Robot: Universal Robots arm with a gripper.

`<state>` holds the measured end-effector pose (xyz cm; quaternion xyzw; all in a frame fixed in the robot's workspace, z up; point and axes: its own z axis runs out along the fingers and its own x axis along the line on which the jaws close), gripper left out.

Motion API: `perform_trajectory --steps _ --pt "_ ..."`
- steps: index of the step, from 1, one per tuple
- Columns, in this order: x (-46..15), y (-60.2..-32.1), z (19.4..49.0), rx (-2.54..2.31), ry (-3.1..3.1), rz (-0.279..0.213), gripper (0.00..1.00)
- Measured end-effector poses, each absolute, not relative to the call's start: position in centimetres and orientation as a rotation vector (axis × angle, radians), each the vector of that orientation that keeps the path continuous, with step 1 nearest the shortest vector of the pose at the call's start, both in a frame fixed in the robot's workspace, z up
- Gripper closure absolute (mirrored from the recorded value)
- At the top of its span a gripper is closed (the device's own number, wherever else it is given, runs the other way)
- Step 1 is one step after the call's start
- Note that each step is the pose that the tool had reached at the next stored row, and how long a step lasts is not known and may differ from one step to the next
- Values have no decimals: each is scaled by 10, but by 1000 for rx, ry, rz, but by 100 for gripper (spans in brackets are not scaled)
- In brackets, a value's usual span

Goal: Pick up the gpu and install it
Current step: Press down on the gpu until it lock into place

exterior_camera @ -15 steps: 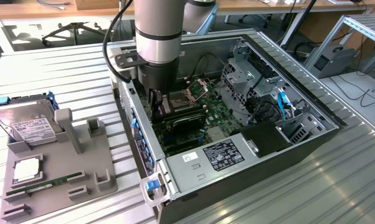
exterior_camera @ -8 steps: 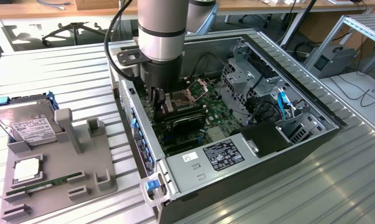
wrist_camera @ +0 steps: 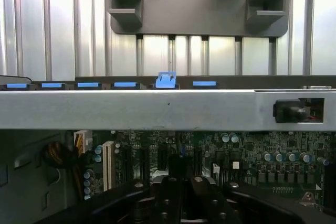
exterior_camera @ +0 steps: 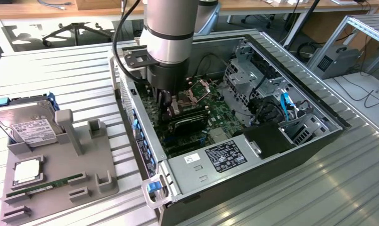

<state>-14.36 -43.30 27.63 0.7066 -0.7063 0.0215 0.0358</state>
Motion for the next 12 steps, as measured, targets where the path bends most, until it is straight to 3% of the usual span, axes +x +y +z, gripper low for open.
perform_trajectory --steps 12 --pt "-139 -433 273 2165 -2162 69 89"
